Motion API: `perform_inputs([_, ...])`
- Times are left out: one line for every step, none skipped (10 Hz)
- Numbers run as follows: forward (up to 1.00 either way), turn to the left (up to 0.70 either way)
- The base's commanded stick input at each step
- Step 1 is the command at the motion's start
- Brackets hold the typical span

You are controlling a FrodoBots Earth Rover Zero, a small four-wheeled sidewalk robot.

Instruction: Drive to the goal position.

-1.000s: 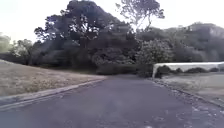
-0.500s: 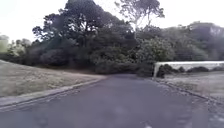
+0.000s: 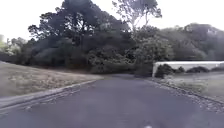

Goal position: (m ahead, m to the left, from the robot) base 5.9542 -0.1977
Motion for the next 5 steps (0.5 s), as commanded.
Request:
perform_inputs([1.0,0.0])
perform_inputs([1.0,0.0])
perform_inputs([1.0,0.0])
perform_inputs([1.0,0.0])
perform_inputs([1.0,0.0])
